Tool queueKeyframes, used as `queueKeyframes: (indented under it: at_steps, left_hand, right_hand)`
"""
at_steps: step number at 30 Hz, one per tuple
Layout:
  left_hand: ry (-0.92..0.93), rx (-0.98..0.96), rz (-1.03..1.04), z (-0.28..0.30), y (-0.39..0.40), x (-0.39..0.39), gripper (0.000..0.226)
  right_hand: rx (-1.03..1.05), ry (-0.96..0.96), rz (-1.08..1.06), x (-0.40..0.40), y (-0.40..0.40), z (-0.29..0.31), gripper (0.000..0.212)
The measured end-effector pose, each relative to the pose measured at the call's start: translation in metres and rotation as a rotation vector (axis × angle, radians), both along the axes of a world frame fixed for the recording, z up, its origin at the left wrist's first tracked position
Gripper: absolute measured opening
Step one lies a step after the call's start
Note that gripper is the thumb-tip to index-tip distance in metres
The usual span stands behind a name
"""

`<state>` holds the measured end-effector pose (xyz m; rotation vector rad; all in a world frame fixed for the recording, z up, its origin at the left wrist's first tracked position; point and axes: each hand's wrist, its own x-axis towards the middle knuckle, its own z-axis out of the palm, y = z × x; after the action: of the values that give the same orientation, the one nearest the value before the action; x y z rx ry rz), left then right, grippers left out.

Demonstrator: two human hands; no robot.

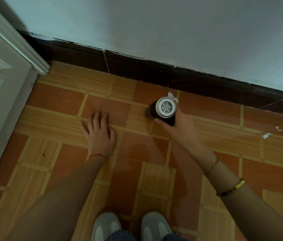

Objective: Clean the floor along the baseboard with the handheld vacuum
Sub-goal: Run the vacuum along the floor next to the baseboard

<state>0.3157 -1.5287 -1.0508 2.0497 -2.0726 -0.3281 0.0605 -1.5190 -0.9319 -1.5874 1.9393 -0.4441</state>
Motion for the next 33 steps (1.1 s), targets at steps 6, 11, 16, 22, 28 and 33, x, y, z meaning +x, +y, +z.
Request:
queueKeyframes:
  at_steps: [6,11,16,22,28,33]
  left_hand:
    - [0.009,-0.001,0.003,-0.002,0.0,0.001,0.057]
    - [-0.007,-0.002,0.004,-0.002,0.0,0.0,0.057]
    - [-0.005,-0.005,0.001,-0.003,0.0,0.001,0.057]
    - [-0.006,-0.005,0.005,-0.003,-0.001,0.001,0.056]
    - [-0.006,-0.012,0.004,-0.003,-0.001,0.001,0.055]
    - [0.007,-0.019,0.003,-0.003,0.0,0.001,0.055]
  right_hand:
    - [-0.022,-0.027,-0.051,0.002,0.002,-0.006,0.069]
    - [-0.067,0.071,-0.203,-0.011,-0.013,-0.004,0.071]
    - [-0.014,0.011,-0.071,0.0,-0.018,-0.004,0.071]
    - [-0.071,0.069,-0.11,0.004,-0.028,-0.006,0.074]
    - [-0.04,0.012,-0.054,0.011,-0.036,-0.008,0.077]
    - [-0.002,-0.106,0.174,0.03,-0.028,-0.007,0.066]
